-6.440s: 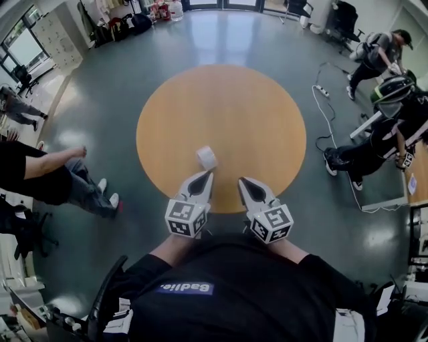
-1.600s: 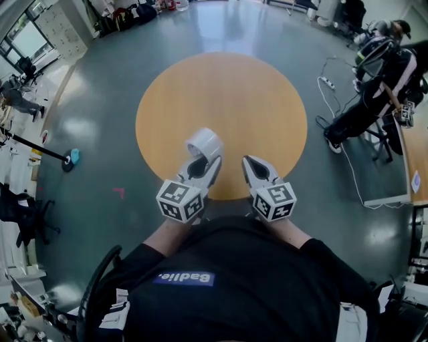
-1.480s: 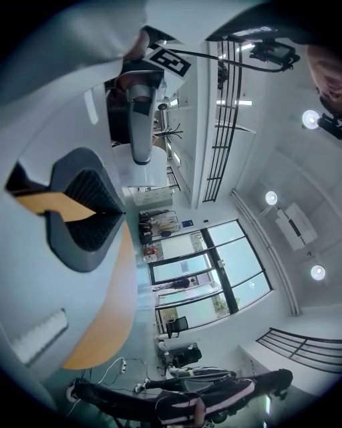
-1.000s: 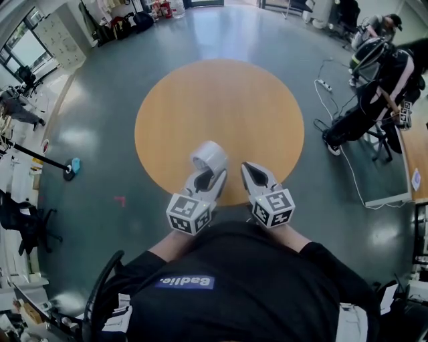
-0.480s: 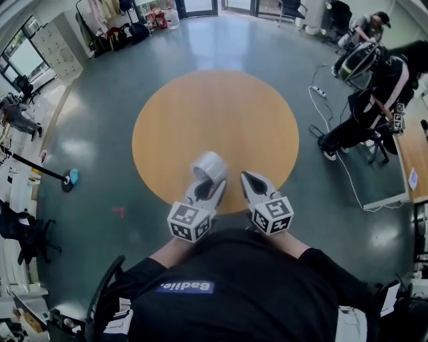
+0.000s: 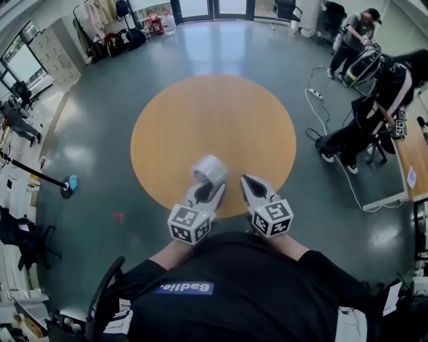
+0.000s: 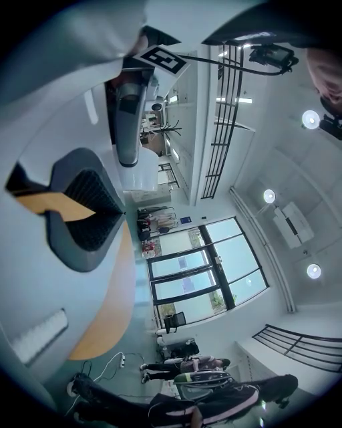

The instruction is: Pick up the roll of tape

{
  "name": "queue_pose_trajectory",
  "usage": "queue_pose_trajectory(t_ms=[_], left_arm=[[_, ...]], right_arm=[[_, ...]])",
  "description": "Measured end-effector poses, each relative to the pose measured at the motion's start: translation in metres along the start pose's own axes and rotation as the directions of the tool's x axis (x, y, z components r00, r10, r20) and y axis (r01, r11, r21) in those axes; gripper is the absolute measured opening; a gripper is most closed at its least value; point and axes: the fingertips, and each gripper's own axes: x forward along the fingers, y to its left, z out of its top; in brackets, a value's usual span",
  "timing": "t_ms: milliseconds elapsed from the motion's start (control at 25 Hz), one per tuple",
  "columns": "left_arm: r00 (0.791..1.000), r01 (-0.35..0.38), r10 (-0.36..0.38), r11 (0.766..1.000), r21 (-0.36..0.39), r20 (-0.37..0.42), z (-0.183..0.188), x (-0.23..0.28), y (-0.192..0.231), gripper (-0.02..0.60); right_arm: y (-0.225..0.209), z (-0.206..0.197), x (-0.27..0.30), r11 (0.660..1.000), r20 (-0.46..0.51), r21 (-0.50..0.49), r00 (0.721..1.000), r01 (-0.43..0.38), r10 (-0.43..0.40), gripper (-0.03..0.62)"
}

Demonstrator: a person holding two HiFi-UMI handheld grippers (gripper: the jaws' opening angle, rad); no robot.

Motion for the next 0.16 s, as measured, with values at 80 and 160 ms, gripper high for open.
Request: queue_pose_trajectory(t_ms=[80,160], left_arm=[[1.0,-0.001,0.001,1.0,0.0,0.0,-0.0001,0.0013,-0.0006,0.109],[1.0,-0.003,0.003,1.0,-0.001,0.0,0.0002,0.0025,-0.0007,0.109]], right_arm=[[-0.0017,0.0002,-0.001,1.0,0.0,0.003,1.0,0.0,0.0,0.003],[-0.003,0.0008,-0.0019,1.0,0.001,0.006,1.0,0.0,0.0,0.002]])
